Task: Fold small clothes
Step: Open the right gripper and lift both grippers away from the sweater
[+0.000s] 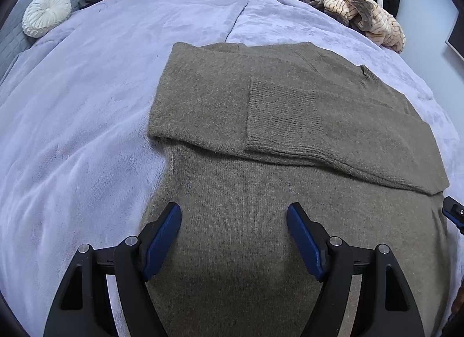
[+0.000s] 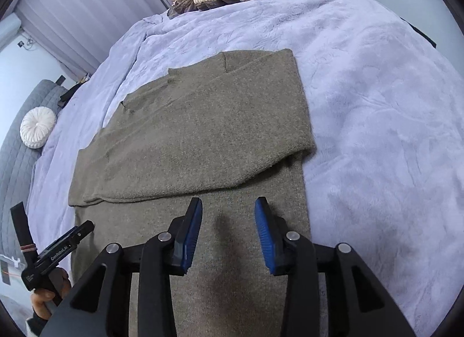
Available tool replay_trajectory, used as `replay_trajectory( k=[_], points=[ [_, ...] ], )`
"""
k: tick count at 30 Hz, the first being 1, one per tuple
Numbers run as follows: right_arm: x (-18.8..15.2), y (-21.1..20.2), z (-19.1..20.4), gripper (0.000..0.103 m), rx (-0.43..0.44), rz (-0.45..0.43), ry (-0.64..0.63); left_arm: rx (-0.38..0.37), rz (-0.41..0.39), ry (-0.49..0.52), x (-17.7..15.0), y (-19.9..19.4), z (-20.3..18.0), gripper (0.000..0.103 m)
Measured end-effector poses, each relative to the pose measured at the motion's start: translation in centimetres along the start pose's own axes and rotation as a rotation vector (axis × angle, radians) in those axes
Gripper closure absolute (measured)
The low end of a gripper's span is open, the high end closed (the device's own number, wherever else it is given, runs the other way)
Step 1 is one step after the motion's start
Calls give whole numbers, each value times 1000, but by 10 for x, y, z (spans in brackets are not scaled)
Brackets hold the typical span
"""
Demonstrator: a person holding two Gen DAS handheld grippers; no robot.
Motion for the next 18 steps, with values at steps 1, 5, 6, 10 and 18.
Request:
replay_trajectory(
  k=[1, 5, 6, 10, 18],
  points=[
    [-1, -2, 4, 55, -8, 3, -16, -4, 5, 5, -2, -2, 0, 26],
    [-12, -14, 26, 46, -39, -3, -104, 1, -6, 39, -14, -17, -3, 26],
    [-16, -18, 32, 41, -46, -4, -126, 1, -8, 44, -18, -20, -3, 26],
    [-39, -27, 53, 30, -74, -2, -202, -18, 9, 58, -42, -33, -6, 26],
    [-87, -38, 82, 24, -123, 9, -326, -12, -52, 81, -82, -65, 0, 0]
  ],
)
Point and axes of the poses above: each gripper's, at about its wrist camera, not at the fingertips, and y roughly the way its jaws point, z to its left, x to its top, the point moved 7 cm from there along y, roughly the way its jaws point, and after that the axes turned 4 degrees about z, right-handed, at the moved point
